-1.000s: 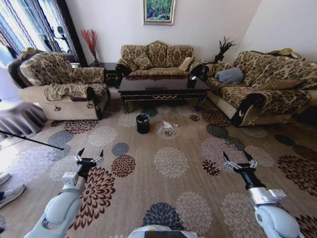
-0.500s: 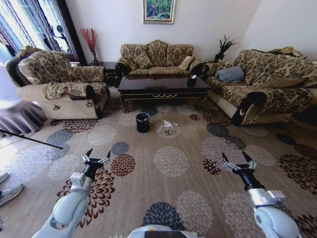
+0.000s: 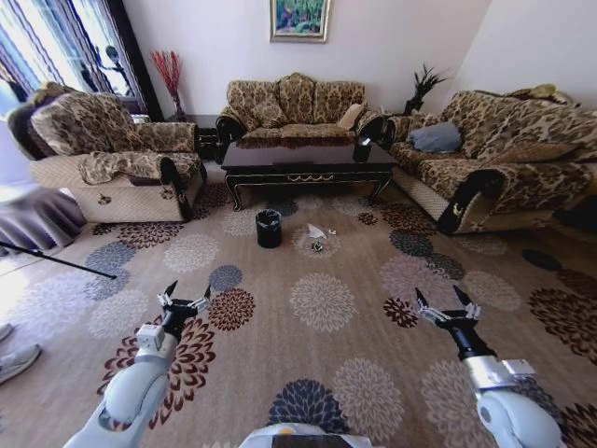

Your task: Move to the front of the table and pick up the trash from the floor, then place it into the trash bin.

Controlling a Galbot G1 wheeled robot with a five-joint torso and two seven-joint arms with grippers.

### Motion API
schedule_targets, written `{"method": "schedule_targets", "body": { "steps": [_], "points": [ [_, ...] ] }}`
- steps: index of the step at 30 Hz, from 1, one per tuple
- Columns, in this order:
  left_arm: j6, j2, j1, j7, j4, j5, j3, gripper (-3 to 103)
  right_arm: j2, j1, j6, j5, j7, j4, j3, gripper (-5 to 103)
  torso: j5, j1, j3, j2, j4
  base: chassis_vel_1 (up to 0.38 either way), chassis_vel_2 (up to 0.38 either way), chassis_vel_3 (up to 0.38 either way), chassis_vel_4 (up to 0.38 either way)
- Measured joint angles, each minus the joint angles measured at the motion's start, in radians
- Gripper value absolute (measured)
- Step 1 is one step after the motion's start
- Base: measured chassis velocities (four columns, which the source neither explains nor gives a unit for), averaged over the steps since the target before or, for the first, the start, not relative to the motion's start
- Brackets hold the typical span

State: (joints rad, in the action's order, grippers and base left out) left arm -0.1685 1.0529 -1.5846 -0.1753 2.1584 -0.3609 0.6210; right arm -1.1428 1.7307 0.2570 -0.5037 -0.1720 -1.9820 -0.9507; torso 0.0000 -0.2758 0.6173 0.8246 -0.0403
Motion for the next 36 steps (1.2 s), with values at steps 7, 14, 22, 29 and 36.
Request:
{"method": "schedule_targets", "body": {
  "steps": [7, 14, 22, 29, 36],
  "points": [
    [0.001, 0.005, -0.005, -0.004, 0.0, 0.002, -0.001, 100, -0.012, 0.006, 0.005, 0.001, -0.002, 0.003, 0.002, 100, 0.0, 0.011, -0.015, -0.027, 0.0, 0.0, 0.0, 0.0, 0.0],
    [-0.001, 0.029, 0.0, -0.019, -0.023, 0.02, 0.001, 100, -0.03, -0.001, 0.014, 0.001, -0.005, 0.026, 0.004, 100, -0.0001, 0.025, -0.034, -0.059, 0.0, 0.0, 0.0, 0.0, 0.0],
    [-0.009, 0.043, -0.003, -0.025, -0.008, 0.029, 0.008, 100, -0.033, -0.007, 0.015, 0.012, -0.004, 0.029, 0.022, 100, 0.0, 0.038, -0.053, -0.092, 0.0001, 0.0, 0.0, 0.0, 0.0],
    [-0.009, 0.046, -0.007, -0.026, 0.008, 0.032, 0.003, 100, -0.033, -0.006, 0.015, 0.017, -0.003, 0.026, 0.032, 100, 0.0, 0.053, -0.073, -0.126, 0.0, 0.0, 0.0, 0.0, 0.0],
    [-0.009, 0.044, -0.005, -0.024, 0.01, 0.034, -0.011, 100, -0.028, -0.008, 0.014, 0.014, -0.003, 0.027, 0.029, 100, 0.0, 0.064, -0.092, -0.155, 0.0, 0.0, 0.0, 0.0, 0.0]
  ]
}}
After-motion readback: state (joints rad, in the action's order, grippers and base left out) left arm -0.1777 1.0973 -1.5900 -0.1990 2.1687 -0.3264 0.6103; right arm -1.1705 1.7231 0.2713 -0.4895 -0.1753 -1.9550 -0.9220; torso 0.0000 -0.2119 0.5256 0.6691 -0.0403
